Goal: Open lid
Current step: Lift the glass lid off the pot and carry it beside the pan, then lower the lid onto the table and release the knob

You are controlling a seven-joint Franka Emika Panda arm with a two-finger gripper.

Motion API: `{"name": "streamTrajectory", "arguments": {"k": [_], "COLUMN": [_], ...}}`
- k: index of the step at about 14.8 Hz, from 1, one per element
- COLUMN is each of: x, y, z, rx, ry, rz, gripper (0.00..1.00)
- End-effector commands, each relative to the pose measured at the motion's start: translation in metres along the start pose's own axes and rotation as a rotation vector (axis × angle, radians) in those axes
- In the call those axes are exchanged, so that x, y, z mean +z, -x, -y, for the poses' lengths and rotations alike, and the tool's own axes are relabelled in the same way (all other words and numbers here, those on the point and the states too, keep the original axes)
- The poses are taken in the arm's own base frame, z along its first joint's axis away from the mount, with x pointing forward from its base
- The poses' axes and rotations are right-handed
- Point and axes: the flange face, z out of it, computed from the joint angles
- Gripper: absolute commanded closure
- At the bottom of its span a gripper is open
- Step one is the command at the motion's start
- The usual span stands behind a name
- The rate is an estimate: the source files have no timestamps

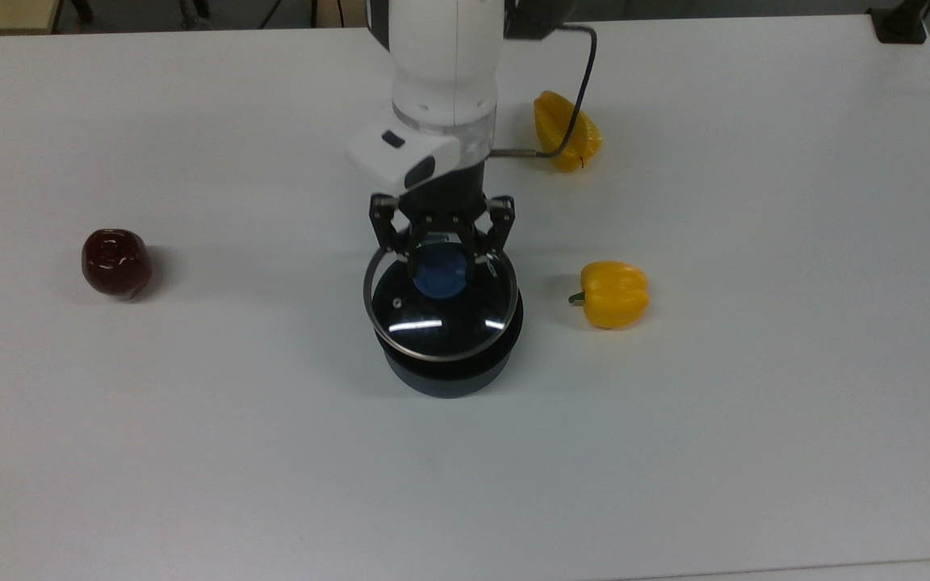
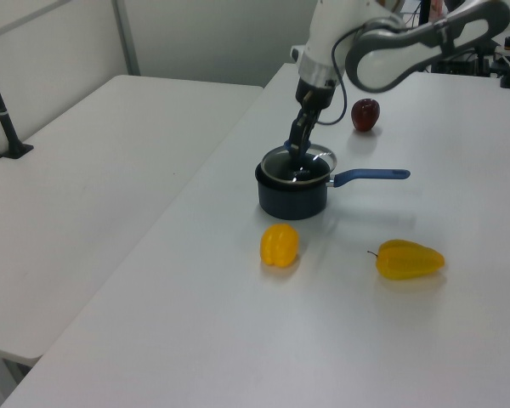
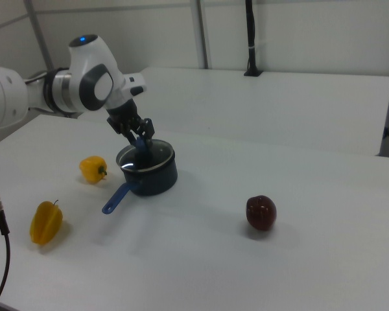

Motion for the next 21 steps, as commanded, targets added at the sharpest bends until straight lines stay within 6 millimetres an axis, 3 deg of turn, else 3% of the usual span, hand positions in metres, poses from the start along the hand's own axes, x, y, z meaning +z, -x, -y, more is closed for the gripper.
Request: {"name": "streamTrajectory", "arguments": {"k": [1,3,7,12,16,21], "x": [-0.055,-0.062,-0.048,0.000,0.046,0.076], "y": [0.017,0.028,0.054,0.078,0.084,0.083], "z": [-0.023,-0.045,-0.096,-0.139,-0.147,-0.147], "rx": [0.039,0.065,0.127,0.135,0.132,0.111], "ry": [0.021,0.035,0.072,0.094,0.089,0.094], "rz": [0.025,0.034,0.078,0.068,0.103,0.085], "gripper": [0.49,0.49,0.48,0.47,0.47,0.46]}}
